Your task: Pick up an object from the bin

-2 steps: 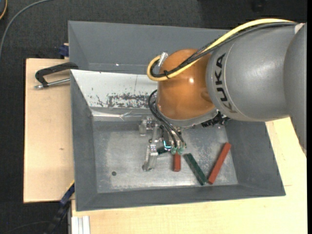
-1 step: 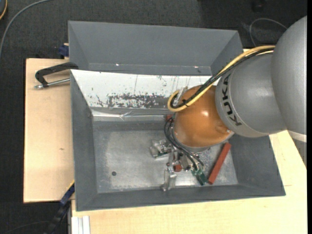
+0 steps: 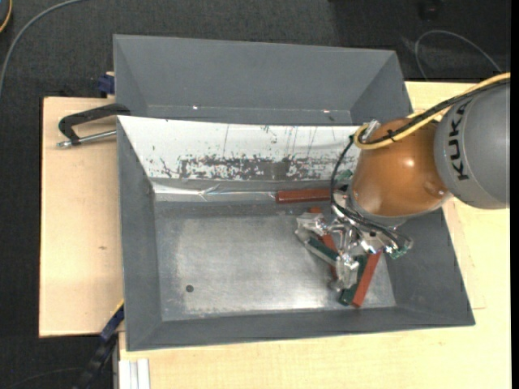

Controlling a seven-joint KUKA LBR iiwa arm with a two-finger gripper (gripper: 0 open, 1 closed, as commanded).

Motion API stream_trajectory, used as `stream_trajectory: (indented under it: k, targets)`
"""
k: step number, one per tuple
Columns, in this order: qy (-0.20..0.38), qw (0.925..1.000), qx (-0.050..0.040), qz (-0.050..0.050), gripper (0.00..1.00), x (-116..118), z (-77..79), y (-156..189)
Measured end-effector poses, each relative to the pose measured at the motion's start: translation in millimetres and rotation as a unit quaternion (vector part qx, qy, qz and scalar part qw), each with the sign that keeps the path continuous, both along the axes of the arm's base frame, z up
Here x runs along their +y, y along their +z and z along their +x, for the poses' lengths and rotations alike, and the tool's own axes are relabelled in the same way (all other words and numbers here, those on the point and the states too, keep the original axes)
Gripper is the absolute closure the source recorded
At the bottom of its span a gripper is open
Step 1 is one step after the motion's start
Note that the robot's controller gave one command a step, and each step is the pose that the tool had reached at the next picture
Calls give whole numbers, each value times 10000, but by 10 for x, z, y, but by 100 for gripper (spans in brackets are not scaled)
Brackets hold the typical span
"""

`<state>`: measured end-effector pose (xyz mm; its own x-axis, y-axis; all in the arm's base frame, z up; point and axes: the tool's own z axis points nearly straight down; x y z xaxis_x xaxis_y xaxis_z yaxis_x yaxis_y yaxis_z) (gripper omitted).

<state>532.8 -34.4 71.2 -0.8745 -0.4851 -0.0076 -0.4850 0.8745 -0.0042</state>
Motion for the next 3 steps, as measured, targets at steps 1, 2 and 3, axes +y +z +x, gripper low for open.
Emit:
stream_trajectory:
  k: [1,2,3]
  targets:
    - [1385,9904,7,-12,0,-770,348,0]
    - [603,9982,15,59,0,-1067,-78,4]
    - [600,9982,16,59,0,-1068,-78,4]
